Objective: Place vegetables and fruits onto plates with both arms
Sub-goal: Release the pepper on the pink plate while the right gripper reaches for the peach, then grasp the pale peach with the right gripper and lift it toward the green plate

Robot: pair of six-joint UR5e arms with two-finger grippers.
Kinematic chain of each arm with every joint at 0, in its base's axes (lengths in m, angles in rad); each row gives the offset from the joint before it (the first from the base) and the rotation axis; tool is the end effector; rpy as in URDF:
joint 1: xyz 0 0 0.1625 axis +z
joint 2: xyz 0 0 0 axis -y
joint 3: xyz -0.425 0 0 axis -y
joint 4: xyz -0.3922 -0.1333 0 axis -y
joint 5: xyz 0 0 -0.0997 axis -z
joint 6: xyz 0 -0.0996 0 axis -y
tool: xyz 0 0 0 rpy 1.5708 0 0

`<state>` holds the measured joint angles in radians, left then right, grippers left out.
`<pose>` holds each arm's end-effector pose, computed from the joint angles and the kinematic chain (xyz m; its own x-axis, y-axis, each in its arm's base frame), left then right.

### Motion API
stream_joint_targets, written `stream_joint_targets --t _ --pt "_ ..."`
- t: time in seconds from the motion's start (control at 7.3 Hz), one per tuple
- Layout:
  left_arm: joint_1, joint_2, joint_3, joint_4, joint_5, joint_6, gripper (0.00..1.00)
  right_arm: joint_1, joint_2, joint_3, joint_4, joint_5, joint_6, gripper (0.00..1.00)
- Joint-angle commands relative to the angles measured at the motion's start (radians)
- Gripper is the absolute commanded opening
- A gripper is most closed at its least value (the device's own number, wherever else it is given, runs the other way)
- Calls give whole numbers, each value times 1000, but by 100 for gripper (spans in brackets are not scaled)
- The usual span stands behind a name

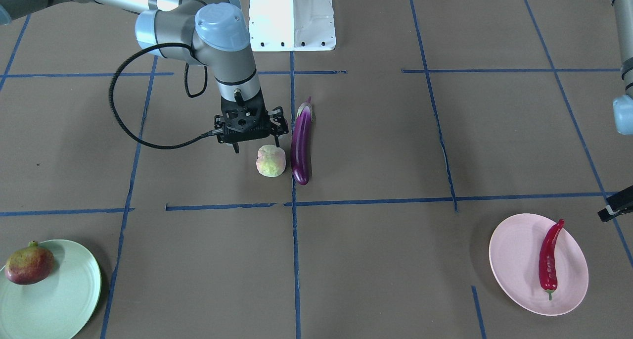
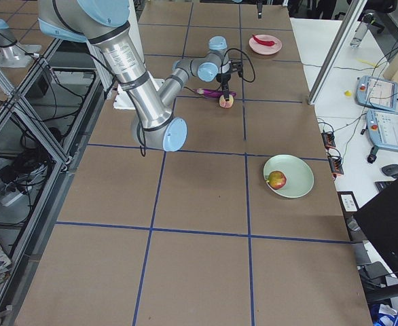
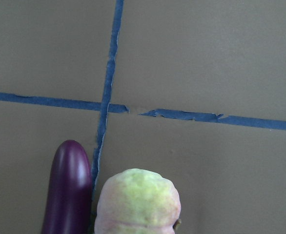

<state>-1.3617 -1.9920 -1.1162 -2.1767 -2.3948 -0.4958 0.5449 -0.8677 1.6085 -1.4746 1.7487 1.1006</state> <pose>0.0835 -0.6838 0.5663 0.5949 0.0749 -0.8003 0.1234 0.9753 0.1831 -0.5419 -0.4637 0.2136 0.6908 -0.1027 0.7157 -0.0951 0.9683 0.2308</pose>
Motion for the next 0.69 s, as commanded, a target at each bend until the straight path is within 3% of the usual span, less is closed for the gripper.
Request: stream_joint_targets --t 0.0,0.55 --pt "1 2 -1 0 25 -1 100 -17 32 -53 0 -26 -10 99" --pt "3 4 1 0 25 -1 100 -45 61 -131 0 -57 -24 99"
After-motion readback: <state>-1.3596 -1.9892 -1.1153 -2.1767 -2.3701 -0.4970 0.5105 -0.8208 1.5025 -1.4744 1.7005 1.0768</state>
